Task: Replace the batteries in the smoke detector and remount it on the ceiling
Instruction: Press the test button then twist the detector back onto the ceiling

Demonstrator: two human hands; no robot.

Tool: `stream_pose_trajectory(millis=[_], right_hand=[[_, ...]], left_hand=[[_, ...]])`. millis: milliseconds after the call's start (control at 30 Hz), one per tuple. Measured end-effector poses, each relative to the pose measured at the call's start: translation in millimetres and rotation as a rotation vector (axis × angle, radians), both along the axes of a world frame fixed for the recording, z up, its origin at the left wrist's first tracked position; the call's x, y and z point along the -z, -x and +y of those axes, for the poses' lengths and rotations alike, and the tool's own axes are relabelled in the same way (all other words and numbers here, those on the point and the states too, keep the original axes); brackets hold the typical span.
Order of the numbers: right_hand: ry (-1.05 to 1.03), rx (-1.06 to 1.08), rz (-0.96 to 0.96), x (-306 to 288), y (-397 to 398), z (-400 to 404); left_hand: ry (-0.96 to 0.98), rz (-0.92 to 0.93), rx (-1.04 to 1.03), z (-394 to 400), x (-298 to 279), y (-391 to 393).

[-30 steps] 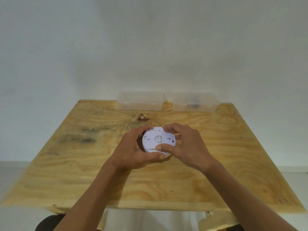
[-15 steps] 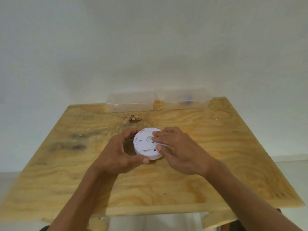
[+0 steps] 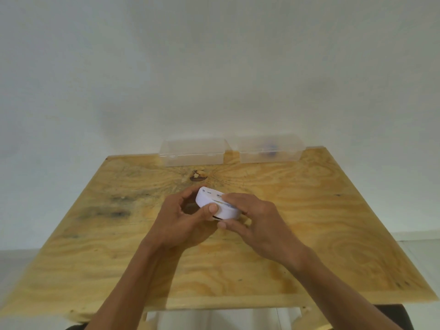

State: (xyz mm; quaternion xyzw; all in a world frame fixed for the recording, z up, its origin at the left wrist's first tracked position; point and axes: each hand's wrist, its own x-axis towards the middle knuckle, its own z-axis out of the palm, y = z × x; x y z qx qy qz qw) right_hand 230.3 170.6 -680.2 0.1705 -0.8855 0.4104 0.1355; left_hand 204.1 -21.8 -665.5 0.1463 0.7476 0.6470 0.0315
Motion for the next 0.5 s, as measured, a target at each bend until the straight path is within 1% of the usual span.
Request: stream_pose_trajectory(millis=[100,133,200,233,333,500], right_hand=[[0.271,0.054,-0.097,-4,-2,-5],[0.415,0.069,-0.151,-7,-3,-5],[0.765,0.052,-0.293,-15,-6,-7],[0.887,0.043,-0.348,-18,-7,-7],[1.009,0.054,-0.415,-22,-7,-8],[1.061,0.067,-0.462,-24,-8,-8]], left_hand=[[-0.071,0.007,-0.063,4,-4,-6],[-0.082,0.004,-0.079,4,-6,-7],[-0.089,-0.026,-0.091,4,-11,-10],[-0.084,-0.039,-0.093,4,-12,-10],[-0.114,-0.078,-0.109,2,-11,-9],[-0.168,-0.104,-0.108,5,-14,-11]])
